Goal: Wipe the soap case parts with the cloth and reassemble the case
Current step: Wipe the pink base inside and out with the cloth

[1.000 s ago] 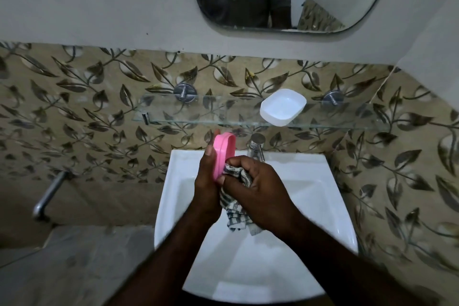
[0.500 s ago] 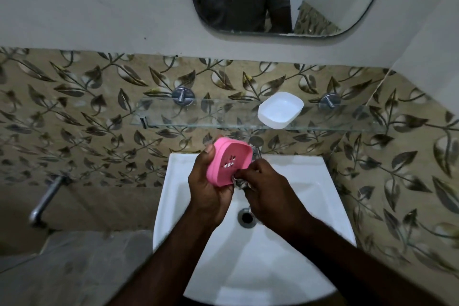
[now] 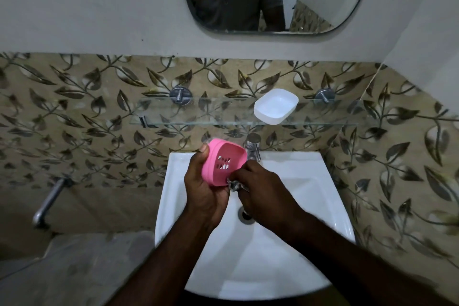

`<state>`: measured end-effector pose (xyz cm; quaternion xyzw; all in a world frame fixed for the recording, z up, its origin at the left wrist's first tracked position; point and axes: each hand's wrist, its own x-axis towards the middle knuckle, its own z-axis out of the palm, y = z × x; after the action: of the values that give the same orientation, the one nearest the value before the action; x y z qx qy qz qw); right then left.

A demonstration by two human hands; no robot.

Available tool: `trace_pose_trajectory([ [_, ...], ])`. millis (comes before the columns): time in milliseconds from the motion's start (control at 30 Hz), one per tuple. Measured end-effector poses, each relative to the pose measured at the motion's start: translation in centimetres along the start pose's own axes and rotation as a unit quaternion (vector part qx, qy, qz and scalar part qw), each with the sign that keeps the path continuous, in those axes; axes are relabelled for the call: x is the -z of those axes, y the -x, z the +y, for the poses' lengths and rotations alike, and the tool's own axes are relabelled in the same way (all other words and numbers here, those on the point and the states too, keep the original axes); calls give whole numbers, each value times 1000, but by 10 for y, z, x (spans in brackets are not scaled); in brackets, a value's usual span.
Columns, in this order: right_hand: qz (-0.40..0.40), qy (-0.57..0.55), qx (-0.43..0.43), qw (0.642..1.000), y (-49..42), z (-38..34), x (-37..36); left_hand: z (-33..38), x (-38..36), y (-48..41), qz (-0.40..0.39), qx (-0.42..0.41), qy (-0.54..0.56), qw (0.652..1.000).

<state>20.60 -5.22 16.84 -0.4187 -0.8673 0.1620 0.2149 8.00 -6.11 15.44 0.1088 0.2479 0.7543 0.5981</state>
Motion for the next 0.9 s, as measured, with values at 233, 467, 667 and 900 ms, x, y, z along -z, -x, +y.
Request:
trace_pose_trajectory([
  [233,20,-65,41,997,5,-30,-9,0,5,9,20,90,-13,996],
  [467,0,101,25,995,5,10,-25,11,8,2,32,88,-24,995],
  [667,66,-40,-7,997,2,-3,-14,27,7,0,-60,136,-122,981],
  [900,42,-244,-31,968,7,-38,-18,19,10,2,-18,86,-205,975],
])
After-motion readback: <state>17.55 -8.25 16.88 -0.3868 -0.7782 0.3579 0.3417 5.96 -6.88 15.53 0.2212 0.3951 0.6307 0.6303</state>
